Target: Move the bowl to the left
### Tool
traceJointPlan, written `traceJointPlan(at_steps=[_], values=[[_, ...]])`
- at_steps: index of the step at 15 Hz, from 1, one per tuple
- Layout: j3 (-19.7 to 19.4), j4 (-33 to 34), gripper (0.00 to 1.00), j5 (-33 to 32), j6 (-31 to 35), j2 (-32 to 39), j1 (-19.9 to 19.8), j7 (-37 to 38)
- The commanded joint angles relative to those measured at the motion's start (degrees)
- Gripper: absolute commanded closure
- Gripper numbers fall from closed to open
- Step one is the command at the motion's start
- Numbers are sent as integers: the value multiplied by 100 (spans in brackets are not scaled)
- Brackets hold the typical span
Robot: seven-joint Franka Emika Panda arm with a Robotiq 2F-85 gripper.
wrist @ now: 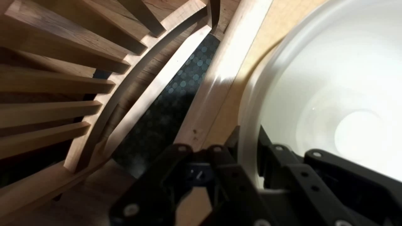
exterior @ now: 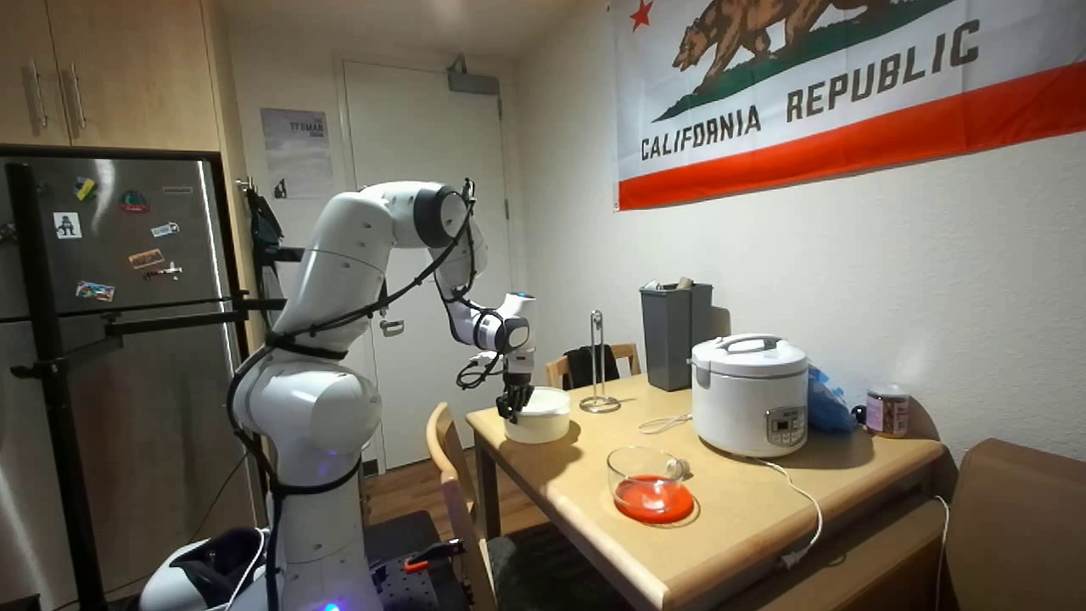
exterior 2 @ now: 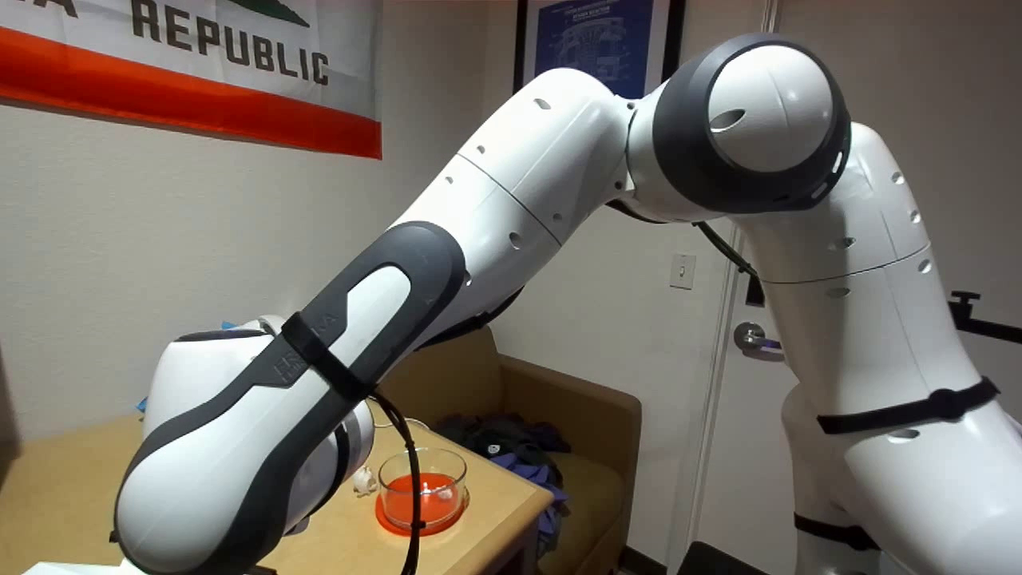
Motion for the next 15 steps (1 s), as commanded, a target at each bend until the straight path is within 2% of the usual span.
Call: traceJointPlan(at_steps=[1, 4, 15], values=[[48, 104, 93, -118, -103, 56, -48, 40], [29, 73, 93, -24, -65, 38, -186, -6], [-12, -462, 93, 886, 259, -138, -1234, -309]])
